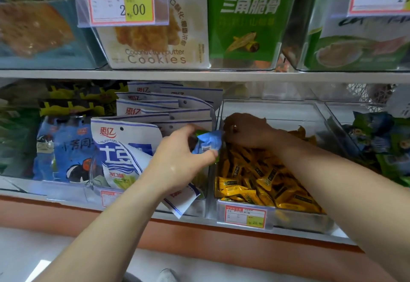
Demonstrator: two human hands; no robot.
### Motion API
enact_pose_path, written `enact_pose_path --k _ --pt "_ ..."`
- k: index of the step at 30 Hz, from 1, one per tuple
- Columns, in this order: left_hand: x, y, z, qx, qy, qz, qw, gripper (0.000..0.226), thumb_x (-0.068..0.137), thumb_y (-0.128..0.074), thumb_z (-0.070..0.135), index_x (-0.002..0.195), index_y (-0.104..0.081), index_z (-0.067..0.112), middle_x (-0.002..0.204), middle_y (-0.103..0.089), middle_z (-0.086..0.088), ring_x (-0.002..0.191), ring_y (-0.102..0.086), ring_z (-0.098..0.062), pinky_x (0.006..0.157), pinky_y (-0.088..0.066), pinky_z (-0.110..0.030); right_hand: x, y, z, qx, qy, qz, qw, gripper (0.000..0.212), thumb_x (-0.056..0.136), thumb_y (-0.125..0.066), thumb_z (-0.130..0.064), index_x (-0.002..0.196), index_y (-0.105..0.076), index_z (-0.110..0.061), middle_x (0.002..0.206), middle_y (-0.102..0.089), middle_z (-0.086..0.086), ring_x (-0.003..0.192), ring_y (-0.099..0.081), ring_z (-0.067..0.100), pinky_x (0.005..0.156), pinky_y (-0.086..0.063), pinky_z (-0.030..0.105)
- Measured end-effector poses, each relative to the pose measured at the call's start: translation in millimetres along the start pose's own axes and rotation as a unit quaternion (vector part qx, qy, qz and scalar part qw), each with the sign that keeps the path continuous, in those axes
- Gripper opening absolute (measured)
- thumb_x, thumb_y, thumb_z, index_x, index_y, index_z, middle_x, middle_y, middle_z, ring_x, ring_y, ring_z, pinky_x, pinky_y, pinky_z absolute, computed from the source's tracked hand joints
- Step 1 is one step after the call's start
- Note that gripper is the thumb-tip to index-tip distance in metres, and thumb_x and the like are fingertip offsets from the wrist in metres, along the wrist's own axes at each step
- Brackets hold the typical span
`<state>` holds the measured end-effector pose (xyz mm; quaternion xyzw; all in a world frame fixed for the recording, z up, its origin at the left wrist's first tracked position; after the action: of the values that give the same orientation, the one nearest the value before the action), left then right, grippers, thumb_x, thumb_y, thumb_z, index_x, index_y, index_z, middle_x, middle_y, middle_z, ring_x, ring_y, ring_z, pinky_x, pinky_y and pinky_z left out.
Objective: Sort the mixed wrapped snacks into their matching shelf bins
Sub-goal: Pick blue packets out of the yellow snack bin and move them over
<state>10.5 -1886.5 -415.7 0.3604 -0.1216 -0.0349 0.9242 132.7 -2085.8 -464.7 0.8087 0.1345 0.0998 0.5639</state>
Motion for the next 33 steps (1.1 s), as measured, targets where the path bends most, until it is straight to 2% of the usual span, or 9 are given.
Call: enact_pose_path --k 3,9,13,17,19,22,24,28,33 --pt "0.8 0.9 -3.0 -0.026 0.003 -0.001 1.000 0.032 0.078 -0.077 0.039 0.106 -0.063 0.033 0.084 -0.070 0.018 0.069 -0.062 0.011 0.057 -0.044 -0.008 7.3 -9.6 9.0 -0.097 0.006 -0.079 0.992 0.063 0.077 -0.063 -0.065 0.131 -0.050 -0.035 0.124 -0.057 -0.003 0.110 -0.058 0.023 0.086 -0.050 0.041" --pt "4.4 0.8 -8.7 -0.061 0.006 -0.013 0.998 0.037 0.080 -0.077 0.040 0.113 -0.064 0.029 0.088 -0.072 0.009 0.055 -0.059 0.003 0.060 -0.047 -0.023 -26.9 7.5 28.3 -0.109 0.089 -0.024 0.990 0.035 0.089 -0.055 -0.047 0.121 -0.058 -0.035 0.106 -0.061 -0.007 0.100 -0.056 0.017 0.078 -0.047 0.036" --pt "5.4 0.2 -11.2 -0.055 0.013 -0.021 0.998 0.043 0.077 -0.075 0.048 0.115 -0.063 0.031 0.092 -0.073 0.009 0.058 -0.060 0.002 0.061 -0.049 -0.025 -32.7 25.5 29.4 -0.250 0.051 -0.026 0.967 0.043 0.083 -0.041 -0.068 0.107 -0.065 -0.041 0.104 -0.056 -0.005 0.098 -0.047 0.019 0.072 -0.035 0.033" --pt "6.7 -0.7 -10.1 -0.049 0.015 -0.022 0.998 0.040 0.079 -0.076 0.044 0.115 -0.063 0.031 0.093 -0.073 0.010 0.061 -0.062 0.002 0.061 -0.049 -0.024 -7.2 28.5 9.3 -0.133 0.034 0.063 0.989 0.041 0.087 -0.052 -0.063 0.086 -0.067 -0.025 0.097 -0.053 -0.001 0.095 -0.053 0.021 0.072 -0.040 0.035" --pt "6.9 -1.2 -8.7 -0.045 0.014 -0.023 0.999 0.040 0.079 -0.077 0.044 0.115 -0.063 0.031 0.094 -0.073 0.010 0.063 -0.062 0.002 0.061 -0.050 -0.024 11.2 12.6 5.7 -0.043 0.026 0.047 0.998 0.027 0.088 -0.064 -0.046 0.105 -0.067 -0.025 0.113 -0.056 0.002 0.107 -0.055 0.023 0.082 -0.045 0.036" --pt "5.9 -1.6 -8.5 -0.045 0.010 -0.023 0.999 0.036 0.079 -0.077 0.043 0.111 -0.063 0.031 0.091 -0.072 0.010 0.059 -0.060 0.004 0.060 -0.046 -0.020 29.9 -11.5 13.3 -0.036 -0.030 -0.032 0.998 0.059 0.084 -0.069 -0.038 0.138 -0.050 -0.023 0.138 -0.052 0.004 0.124 -0.051 0.023 0.094 -0.045 0.036" --pt "4.9 -1.3 -9.8 -0.053 0.009 -0.025 0.998 0.034 0.079 -0.077 0.042 0.108 -0.064 0.031 0.089 -0.072 0.010 0.059 -0.060 0.003 0.060 -0.046 -0.020 37.5 -19.2 19.2 -0.046 -0.045 -0.038 0.997 0.065 0.083 -0.068 -0.043 0.141 -0.048 -0.022 0.140 -0.053 0.005 0.126 -0.051 0.024 0.096 -0.044 0.036" --pt "4.8 0.2 -11.3 -0.063 0.013 -0.025 0.998 0.048 0.070 -0.072 0.054 0.112 -0.064 0.031 0.092 -0.073 0.010 0.064 -0.062 0.000 0.064 -0.051 -0.026 39.8 -20.7 20.6 -0.100 -0.026 -0.074 0.992 0.049 0.080 -0.063 -0.055 0.118 -0.068 -0.025 0.117 -0.063 0.006 0.099 -0.061 0.023 0.079 -0.052 0.035" --pt "6.2 -0.5 -9.9 -0.065 0.012 -0.026 0.997 0.056 0.067 -0.069 0.058 0.117 -0.062 0.032 0.098 -0.072 0.009 0.079 -0.068 -0.008 0.070 -0.059 -0.035 31.0 -14.8 25.1 -0.071 0.000 -0.092 0.993 0.027 0.084 -0.062 -0.049 0.108 -0.060 -0.035 0.103 -0.059 -0.010 0.093 -0.053 0.013 0.077 -0.045 0.035"
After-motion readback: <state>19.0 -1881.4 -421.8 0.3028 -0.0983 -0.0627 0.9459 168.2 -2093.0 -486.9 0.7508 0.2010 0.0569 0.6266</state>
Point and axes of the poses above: each hand's wrist, its own x-axis towards the middle knuckle, its own y-axis out of the back of the hand, z = x × y, the point moved 3 cm from there along x, towards the middle knuckle
